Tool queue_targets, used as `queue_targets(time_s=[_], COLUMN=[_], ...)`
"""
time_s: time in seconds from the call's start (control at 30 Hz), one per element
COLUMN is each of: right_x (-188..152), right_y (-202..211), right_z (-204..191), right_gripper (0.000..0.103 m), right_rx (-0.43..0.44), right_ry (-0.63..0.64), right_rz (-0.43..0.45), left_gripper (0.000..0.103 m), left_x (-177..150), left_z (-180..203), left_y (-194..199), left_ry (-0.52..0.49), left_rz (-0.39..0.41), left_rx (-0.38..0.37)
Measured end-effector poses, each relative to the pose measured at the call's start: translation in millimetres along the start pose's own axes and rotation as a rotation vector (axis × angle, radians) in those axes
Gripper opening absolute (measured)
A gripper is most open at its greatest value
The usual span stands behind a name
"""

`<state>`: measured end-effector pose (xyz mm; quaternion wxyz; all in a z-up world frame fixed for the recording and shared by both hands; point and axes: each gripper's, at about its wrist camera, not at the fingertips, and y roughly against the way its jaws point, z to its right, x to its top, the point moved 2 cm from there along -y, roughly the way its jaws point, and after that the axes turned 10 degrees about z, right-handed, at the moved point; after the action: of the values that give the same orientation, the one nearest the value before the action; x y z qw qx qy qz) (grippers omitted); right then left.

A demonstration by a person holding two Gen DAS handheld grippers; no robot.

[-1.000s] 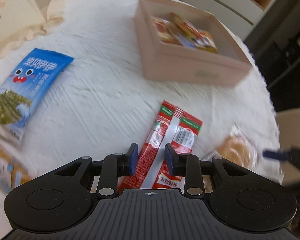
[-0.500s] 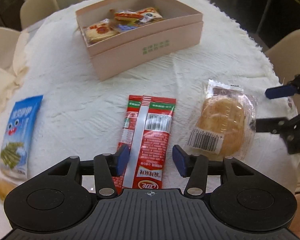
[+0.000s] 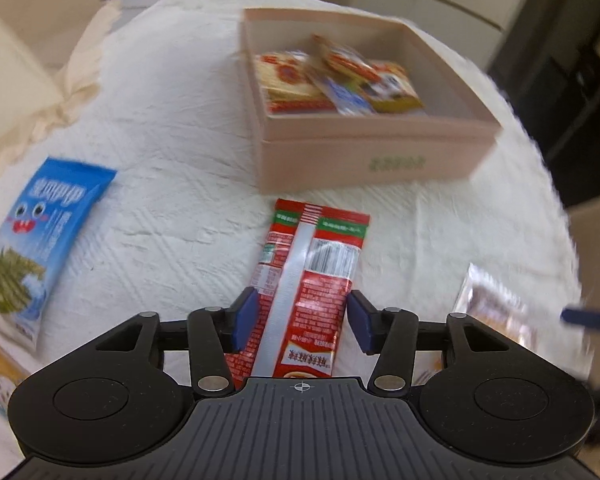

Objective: Organize snacks
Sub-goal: 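Grasp the red sausage sticks with the left tool and lift them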

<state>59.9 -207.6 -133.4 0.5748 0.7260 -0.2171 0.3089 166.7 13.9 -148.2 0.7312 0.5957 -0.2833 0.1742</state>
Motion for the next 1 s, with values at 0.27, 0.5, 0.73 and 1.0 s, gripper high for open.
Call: queue_targets(time_s=[0.27, 0.5, 0.73, 1.0], right_x=[24.9, 9.8, -0.4, -7.3], right_y=[-31.1, -33.6, -21.3, -18.3], right_z=[-43.1, -51.6, -32.6, -32.6], right_gripper=[0.079, 0.079, 0.088, 0.101], right_rx=[0.032, 0.026, 0.003, -0.040], right_ry=[0.145, 0.189, 0.130, 0.105], right_rz=[0.008, -0.022, 0.008, 0.044], left_gripper=[0.046, 0.050, 0.066, 0.087], left_x=[-8.9, 2.7, 11.9, 5.4], left_z=[-3.4, -4.4, -4.6, 20.1], left_y=[18.8, -0.9, -18.9, -29.2], left_ry=[-0.002, -0.033, -0.030, -0.185], left_rz=[-0.005, -0.036, -0.076, -0.095], left_rx=[-0.002, 0.077, 0.041, 0.039])
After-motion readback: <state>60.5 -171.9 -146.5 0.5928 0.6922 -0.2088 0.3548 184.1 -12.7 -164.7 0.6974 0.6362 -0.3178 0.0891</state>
